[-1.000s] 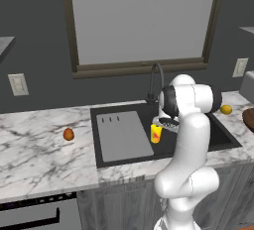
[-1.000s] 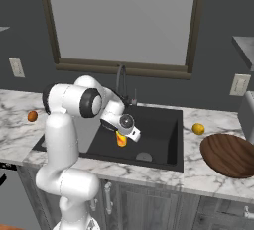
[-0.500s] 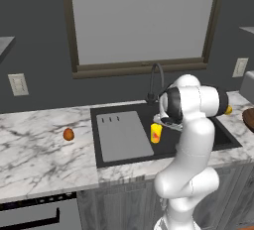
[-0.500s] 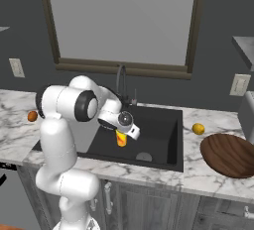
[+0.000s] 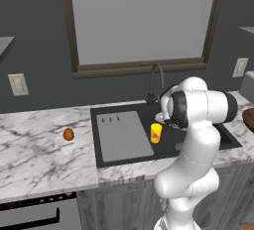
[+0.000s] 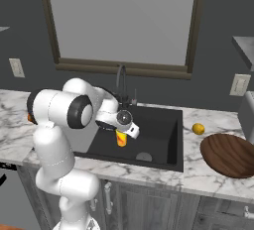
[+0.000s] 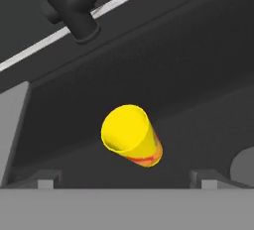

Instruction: Remove the mango and lemon from the sink. Then move the bowl and cup from the counter to the sink for washing.

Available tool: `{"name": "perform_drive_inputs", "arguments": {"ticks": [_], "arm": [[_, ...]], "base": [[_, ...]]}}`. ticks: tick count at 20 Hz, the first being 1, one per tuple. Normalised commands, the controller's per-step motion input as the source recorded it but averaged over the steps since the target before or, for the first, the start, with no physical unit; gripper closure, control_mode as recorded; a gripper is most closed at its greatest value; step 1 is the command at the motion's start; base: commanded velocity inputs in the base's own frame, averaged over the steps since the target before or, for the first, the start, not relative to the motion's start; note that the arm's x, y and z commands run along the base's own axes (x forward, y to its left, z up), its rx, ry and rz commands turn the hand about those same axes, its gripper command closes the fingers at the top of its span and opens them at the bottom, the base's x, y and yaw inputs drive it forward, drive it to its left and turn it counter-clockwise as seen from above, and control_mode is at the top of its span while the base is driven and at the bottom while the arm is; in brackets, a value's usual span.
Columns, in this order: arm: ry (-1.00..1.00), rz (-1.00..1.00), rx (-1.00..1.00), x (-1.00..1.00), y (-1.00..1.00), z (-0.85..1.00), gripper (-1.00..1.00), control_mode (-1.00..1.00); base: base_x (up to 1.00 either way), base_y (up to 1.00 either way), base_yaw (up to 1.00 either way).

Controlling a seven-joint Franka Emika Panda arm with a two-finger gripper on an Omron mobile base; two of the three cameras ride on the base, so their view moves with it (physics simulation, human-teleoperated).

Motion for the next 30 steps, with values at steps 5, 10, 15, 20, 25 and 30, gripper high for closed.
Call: {"name": "perform_drive_inputs", "arguments": {"ticks": [5,10,15,20,25,30], "arm": [[0.08,0.03,0.0,-0.13,-0.04,0.3,-1.0,-1.0],[0.14,0.1,0.0,-0.14,-0.06,0.31,-1.0,-1.0],[0.13,0.13,0.0,-0.15,-0.08,0.34,-1.0,-1.0],[0.08,0.14,0.0,-0.16,-0.1,0.36,-1.0,-1.0],[0.03,0.13,-0.01,-0.21,-0.14,0.32,-1.0,-1.0],[0.0,0.1,-0.04,-0.29,-0.15,0.29,-1.0,-1.0]], "base": [[0.0,0.0,0.0],[0.0,0.0,0.0],[0.0,0.0,0.0],[0.0,0.0,0.0],[0.0,0.0,0.0],[0.0,0.0,0.0]]}}
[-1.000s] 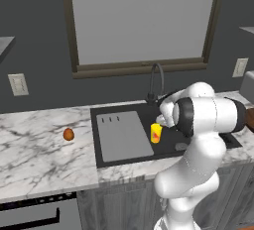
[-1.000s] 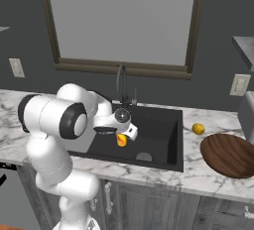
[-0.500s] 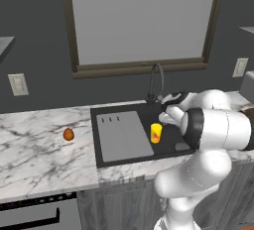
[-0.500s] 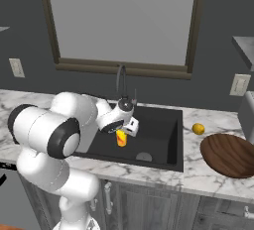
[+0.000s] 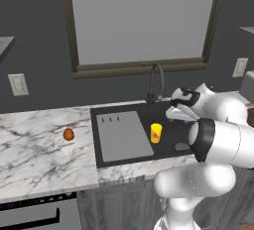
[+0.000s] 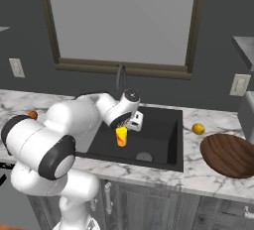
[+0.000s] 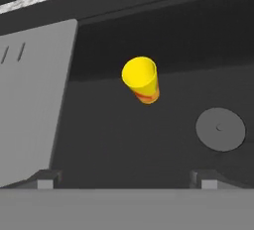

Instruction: Remove the mango and lemon from the sink. Then move the bowl and cup from the counter to the sink for washing.

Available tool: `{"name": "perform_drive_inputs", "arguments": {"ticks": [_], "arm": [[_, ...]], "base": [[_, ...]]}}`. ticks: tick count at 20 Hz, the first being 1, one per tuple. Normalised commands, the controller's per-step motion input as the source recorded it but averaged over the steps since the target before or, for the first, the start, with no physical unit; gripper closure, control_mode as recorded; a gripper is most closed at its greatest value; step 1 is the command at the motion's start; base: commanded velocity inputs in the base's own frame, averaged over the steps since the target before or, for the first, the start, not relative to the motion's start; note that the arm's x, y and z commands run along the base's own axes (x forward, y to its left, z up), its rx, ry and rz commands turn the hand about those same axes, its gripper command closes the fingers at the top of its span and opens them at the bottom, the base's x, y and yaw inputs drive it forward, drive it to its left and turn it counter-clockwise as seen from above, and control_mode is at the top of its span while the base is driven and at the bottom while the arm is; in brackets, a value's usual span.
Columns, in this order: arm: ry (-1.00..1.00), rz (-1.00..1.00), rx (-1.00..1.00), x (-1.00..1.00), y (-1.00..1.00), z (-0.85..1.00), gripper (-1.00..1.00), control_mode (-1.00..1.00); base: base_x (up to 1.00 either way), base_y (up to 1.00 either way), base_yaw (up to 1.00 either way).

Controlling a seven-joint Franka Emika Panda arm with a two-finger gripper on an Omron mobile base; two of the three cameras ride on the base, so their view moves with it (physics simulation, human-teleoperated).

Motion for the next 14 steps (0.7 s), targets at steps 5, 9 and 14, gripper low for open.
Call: {"name": "perform_drive_inputs", "arguments": {"ticks": [5,9,14], "arm": [[0.02,0.07,-0.08,-0.27,-0.09,0.31,-1.0,-1.0],[0.0,0.06,-0.15,-0.29,-0.09,0.28,-1.0,-1.0],[0.0,0.04,-0.17,-0.28,-0.09,0.27,-1.0,-1.0]], "base": [[0.0,0.0,0.0],[0.0,0.0,0.0],[0.0,0.0,0.0]]}}
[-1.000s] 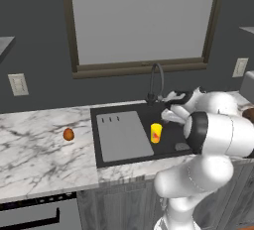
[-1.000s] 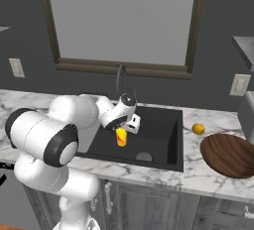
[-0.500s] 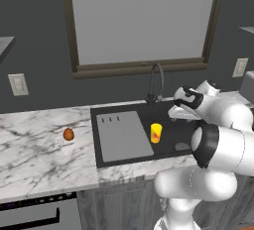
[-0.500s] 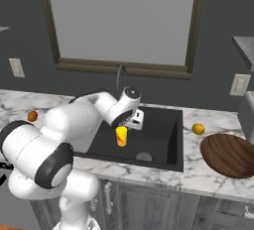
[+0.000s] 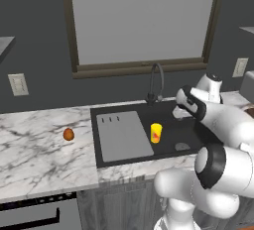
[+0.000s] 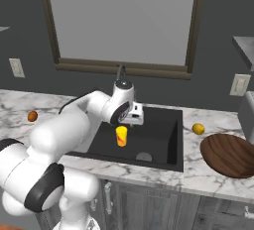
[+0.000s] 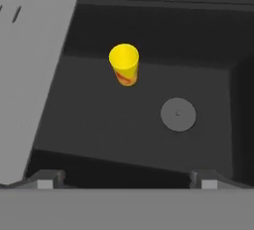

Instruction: Remove the mango and lemon from the sink. Then move the bowl and cup from the counter to the sink for washing.

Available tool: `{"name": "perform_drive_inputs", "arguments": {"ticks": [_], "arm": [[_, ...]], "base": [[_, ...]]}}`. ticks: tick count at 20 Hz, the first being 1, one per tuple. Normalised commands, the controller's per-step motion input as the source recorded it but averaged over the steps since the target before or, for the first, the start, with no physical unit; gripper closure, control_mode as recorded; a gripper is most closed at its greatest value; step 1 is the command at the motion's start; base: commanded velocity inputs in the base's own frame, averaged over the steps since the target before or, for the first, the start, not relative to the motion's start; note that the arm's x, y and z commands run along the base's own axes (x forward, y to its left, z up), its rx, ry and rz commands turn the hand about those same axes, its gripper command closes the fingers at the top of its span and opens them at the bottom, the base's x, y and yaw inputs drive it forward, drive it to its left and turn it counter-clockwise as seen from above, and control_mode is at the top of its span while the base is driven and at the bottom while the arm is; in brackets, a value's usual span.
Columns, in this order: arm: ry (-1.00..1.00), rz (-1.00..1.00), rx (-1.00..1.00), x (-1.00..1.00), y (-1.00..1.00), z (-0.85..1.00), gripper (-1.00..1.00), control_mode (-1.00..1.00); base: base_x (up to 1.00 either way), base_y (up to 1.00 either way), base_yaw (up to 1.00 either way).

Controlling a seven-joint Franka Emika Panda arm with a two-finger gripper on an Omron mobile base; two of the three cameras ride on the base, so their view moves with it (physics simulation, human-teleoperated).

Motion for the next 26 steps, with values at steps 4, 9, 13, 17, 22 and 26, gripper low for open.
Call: {"name": "perform_drive_inputs", "arguments": {"ticks": [4,9,13,17,22,26], "arm": [[0.0,0.01,-0.17,-0.3,-0.13,0.24,-1.0,-1.0],[0.0,0.0,-0.16,-0.29,-0.15,0.24,-1.0,-1.0],[0.0,0.0,-0.14,-0.27,-0.14,0.27,-1.0,-1.0],[0.0,0.0,-0.11,-0.26,-0.16,0.25,-1.0,-1.0],[0.02,0.0,-0.02,-0.26,-0.19,0.21,-1.0,-1.0],[0.09,0.0,0.0,-0.25,-0.16,0.17,-1.0,-1.0]], "base": [[0.0,0.0,0.0],[0.0,0.0,0.0],[0.0,0.0,0.0],[0.0,0.0,0.0],[0.0,0.0,0.0],[0.0,0.0,0.0]]}}
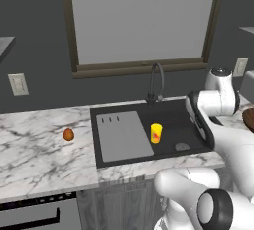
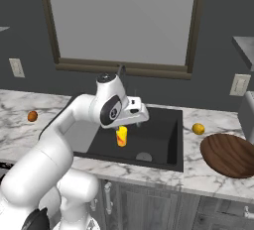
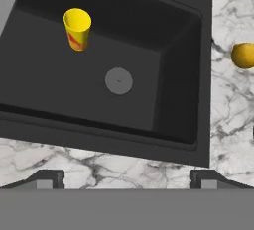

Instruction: Remove the mango and lemon from the sink. Then move the bowl and cup from the counter to the sink for washing.

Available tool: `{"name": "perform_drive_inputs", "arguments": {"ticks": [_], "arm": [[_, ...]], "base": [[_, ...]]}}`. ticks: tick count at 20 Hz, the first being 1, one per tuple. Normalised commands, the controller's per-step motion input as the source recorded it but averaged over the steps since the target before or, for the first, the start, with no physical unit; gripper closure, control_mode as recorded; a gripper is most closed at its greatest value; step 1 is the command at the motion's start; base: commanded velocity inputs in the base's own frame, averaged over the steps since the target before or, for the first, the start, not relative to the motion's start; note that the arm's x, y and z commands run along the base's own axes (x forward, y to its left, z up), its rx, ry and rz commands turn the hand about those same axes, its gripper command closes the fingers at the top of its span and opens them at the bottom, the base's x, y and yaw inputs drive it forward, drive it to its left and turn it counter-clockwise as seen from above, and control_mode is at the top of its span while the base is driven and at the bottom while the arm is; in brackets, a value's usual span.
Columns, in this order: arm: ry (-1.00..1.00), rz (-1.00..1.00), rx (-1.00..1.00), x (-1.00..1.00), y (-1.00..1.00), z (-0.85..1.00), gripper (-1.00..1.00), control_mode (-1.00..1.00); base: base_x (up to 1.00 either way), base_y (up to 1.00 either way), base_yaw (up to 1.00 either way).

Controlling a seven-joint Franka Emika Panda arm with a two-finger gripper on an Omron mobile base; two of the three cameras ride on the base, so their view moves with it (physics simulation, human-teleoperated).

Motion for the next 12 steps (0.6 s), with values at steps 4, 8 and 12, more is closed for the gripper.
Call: {"name": "perform_drive_inputs", "arguments": {"ticks": [4,8,12], "arm": [[0.09,0.0,0.0,-0.28,-0.15,0.13,-1.0,-1.0],[0.02,0.0,0.0,-0.24,-0.17,0.13,-1.0,-1.0],[0.0,0.0,0.0,-0.25,-0.23,0.11,-1.0,-1.0]], "base": [[0.0,0.0,0.0],[0.0,0.0,0.0],[0.0,0.0,0.0]]}}
